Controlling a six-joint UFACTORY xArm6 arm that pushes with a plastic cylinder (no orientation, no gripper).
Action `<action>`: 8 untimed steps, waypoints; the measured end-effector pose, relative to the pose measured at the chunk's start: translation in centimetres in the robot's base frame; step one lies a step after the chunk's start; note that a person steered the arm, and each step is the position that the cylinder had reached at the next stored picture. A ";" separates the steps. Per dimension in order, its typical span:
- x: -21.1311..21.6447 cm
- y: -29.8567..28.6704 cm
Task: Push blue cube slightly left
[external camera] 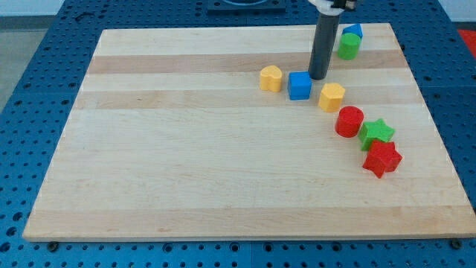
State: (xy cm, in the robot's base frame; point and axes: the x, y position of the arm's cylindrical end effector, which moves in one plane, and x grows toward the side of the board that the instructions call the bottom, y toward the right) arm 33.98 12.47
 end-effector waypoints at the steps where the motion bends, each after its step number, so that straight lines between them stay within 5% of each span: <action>1: 1.2 0.0; 6: -0.2 -1.8; 8: -2.9 -9.5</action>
